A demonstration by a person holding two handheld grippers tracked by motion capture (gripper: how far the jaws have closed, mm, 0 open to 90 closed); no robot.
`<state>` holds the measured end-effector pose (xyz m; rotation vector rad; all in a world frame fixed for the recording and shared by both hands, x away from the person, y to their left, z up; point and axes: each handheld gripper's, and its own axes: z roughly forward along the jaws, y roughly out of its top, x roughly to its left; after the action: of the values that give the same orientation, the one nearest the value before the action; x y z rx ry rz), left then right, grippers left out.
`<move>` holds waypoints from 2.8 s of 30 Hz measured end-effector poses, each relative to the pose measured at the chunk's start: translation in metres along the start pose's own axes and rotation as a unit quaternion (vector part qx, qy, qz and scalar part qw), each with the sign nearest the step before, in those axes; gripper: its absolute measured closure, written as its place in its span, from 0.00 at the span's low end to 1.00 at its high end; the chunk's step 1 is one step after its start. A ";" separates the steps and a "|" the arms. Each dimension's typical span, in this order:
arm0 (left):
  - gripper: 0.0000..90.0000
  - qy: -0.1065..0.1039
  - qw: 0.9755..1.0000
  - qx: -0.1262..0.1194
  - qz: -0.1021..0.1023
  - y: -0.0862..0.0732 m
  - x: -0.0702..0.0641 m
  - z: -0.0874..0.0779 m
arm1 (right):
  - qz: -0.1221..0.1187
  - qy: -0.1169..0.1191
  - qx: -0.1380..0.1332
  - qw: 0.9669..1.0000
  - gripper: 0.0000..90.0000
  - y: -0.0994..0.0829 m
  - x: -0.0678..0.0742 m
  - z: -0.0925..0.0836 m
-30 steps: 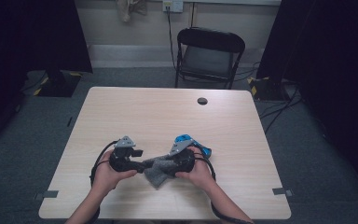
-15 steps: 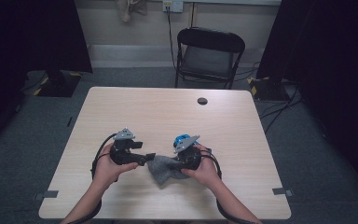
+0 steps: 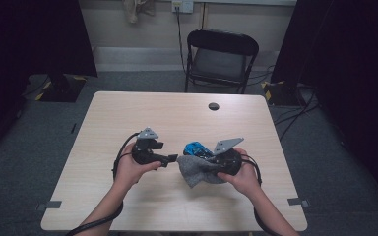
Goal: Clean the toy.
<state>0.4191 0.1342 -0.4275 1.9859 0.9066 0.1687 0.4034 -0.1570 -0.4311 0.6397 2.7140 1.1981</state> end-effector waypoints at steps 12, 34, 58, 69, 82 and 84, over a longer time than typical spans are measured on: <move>0.21 -0.003 1.000 0.015 0.013 0.015 -0.012 0.049 | 0.022 -0.015 -0.002 1.000 0.83 -0.041 -0.013 -0.035; 0.20 0.003 0.996 0.049 0.072 0.017 -0.035 0.123 | 0.049 -0.046 0.023 0.997 0.80 -0.099 -0.015 -0.038; 0.01 0.000 0.992 0.050 0.119 0.014 -0.038 0.138 | 0.043 -0.048 0.026 0.998 0.62 -0.092 -0.012 -0.025; 0.01 -0.002 0.993 0.025 0.118 0.009 -0.036 0.137 | 0.077 -0.042 0.036 0.996 0.83 -0.089 -0.020 -0.023; 0.03 -0.004 0.992 0.026 0.120 0.009 -0.035 0.136 | 0.099 -0.067 0.061 0.991 0.84 -0.077 -0.044 -0.021; 0.03 -0.005 0.992 0.024 0.122 0.008 -0.034 0.135 | 0.101 -0.074 0.066 0.990 0.84 -0.075 -0.048 -0.021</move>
<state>0.4593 0.0160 -0.4904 2.1365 0.6646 0.2779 0.4159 -0.2367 -0.4744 0.9993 2.6708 0.9694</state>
